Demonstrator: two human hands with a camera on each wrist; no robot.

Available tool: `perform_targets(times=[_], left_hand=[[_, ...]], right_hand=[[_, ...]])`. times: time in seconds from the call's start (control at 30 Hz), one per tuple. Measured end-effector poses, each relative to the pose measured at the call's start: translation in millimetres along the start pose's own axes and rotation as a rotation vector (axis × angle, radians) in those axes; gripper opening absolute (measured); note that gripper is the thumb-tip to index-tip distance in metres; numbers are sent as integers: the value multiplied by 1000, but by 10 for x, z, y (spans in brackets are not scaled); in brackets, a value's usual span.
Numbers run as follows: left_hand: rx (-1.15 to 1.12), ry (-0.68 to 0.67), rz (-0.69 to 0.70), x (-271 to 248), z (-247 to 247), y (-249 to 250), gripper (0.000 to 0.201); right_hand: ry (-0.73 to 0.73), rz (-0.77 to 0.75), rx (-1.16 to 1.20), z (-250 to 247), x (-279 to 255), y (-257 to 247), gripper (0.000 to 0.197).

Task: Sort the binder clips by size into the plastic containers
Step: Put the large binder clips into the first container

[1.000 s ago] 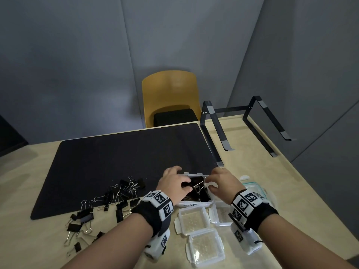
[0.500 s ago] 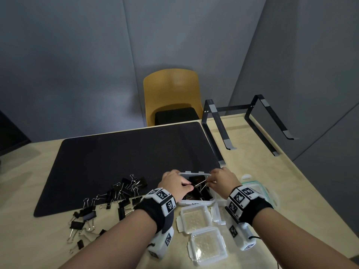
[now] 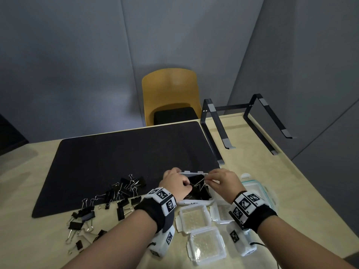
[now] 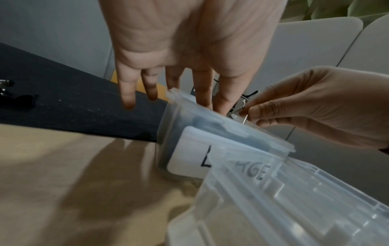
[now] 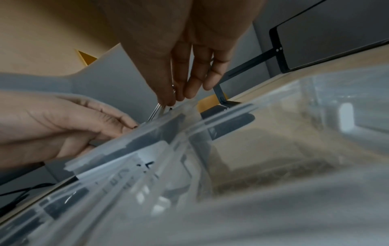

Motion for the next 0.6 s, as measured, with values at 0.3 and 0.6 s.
perform_targets(times=[0.3, 0.6], left_hand=[[73, -90, -11, 86, 59, -10, 25], [-27, 9, 18, 74, 29, -26, 18]], right_hand=[[22, -43, -51, -60, 43, 3, 11], [-30, -171, -210, 48, 61, -27, 17]])
Point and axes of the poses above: each hand's wrist, its own x-axis towards the middle knuckle, its own z-axis out of the palm, y = z × x, the point moved 6 cm from there along x, towards the middle knuckle, and after that the axes turned 5 degrees about -y, right-handed, at the moved point
